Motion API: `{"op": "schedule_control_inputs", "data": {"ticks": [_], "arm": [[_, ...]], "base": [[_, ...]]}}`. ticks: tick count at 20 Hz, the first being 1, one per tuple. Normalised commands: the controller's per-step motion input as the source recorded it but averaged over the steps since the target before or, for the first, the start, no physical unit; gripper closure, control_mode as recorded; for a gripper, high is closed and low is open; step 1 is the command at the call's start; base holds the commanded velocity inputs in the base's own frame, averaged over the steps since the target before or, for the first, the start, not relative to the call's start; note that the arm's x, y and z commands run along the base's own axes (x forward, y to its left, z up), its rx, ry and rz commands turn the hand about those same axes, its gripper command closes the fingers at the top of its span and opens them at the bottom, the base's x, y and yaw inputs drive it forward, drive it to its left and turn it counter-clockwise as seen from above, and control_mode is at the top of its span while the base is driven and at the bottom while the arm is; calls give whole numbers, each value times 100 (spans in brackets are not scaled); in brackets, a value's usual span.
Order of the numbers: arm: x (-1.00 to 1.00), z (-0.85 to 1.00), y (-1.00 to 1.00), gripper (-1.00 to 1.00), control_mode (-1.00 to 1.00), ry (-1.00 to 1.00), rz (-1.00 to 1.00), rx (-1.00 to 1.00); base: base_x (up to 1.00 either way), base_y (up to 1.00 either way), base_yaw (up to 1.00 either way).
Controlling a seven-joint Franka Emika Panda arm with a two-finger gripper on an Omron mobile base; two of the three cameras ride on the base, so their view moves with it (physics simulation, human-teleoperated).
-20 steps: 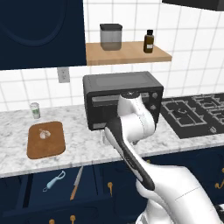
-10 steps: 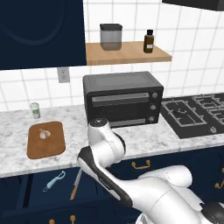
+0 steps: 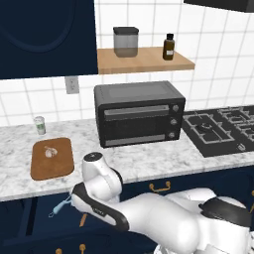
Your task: Place the appropriate cutting tool for cutting the garlic skin on the cutting board.
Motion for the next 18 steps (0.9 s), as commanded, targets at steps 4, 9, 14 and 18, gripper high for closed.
{"op": "schedule_control_inputs", "data": {"ticks": [4, 9, 14, 18], "arm": [[0, -47, 19, -100, -100, 9, 0, 0], [-6, -39, 9, -100, -100, 2, 0, 0], [-16, -30, 0, -100, -100, 0, 0, 0], [-23, -13, 0, -100, -100, 0, 0, 0]], "base": [[0, 0, 0], [0, 0, 0], [0, 0, 0], [0, 0, 0]]}}
